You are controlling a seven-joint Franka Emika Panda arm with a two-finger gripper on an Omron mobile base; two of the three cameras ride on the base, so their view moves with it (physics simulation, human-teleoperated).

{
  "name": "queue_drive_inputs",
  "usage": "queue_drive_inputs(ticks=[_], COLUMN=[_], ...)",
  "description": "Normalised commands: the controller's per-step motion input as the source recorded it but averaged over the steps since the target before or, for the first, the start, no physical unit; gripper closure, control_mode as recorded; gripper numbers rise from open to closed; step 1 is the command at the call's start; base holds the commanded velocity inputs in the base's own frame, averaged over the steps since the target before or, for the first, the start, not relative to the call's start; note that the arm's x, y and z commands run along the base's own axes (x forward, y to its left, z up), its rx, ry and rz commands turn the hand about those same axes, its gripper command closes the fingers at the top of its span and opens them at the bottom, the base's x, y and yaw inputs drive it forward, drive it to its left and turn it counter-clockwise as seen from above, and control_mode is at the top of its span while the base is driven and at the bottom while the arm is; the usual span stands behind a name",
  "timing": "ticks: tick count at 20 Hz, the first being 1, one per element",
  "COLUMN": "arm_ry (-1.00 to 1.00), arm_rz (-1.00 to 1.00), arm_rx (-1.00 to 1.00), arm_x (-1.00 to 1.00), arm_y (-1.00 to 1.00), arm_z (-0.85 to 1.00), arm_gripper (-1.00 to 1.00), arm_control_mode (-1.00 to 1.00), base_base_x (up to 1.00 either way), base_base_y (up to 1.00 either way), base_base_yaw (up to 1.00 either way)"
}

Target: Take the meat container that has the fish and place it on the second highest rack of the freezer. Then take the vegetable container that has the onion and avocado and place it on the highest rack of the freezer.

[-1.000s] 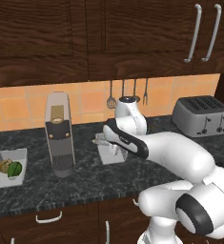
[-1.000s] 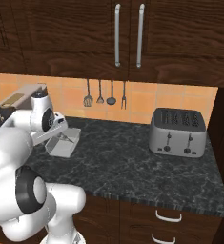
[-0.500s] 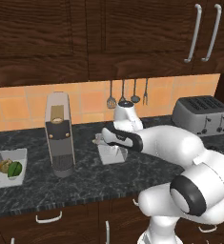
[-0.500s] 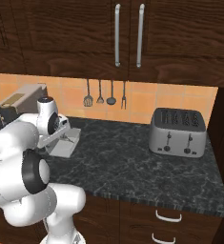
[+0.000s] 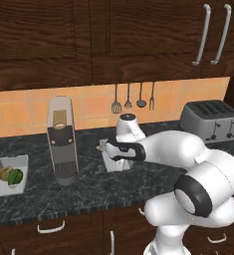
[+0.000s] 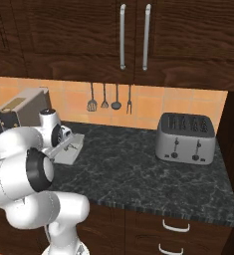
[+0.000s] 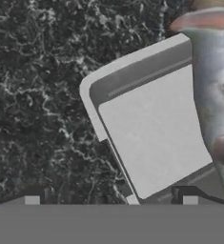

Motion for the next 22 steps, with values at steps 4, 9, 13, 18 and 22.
queue_drive_inputs(ticks=[4,9,13,18,22], arm_ry=[0.00,0.02,0.00,0.00,0.00], arm_rz=[0.00,0.03,0.00,0.00,0.00], arm_rx=[-0.03,0.00,0.00,0.00,0.00], arm_x=[0.16,0.18,0.00,0.00,0.00], arm_y=[0.02,-0.03,0.00,0.00,-0.01], arm_z=[-0.30,-0.16,-0.24,-0.26,-0.38], arm_gripper=[-1.00,-1.00,-1.00,-1.00,-1.00], arm_control_mode=[-1.00,-1.00,-1.00,-1.00,-1.00], base_base_x=[0.00,0.00,0.00,0.00,0.00], base_base_y=[0.00,0.00,0.00,0.00,0.00], base_base_yaw=[0.00,0.00,0.00,0.00,0.00])
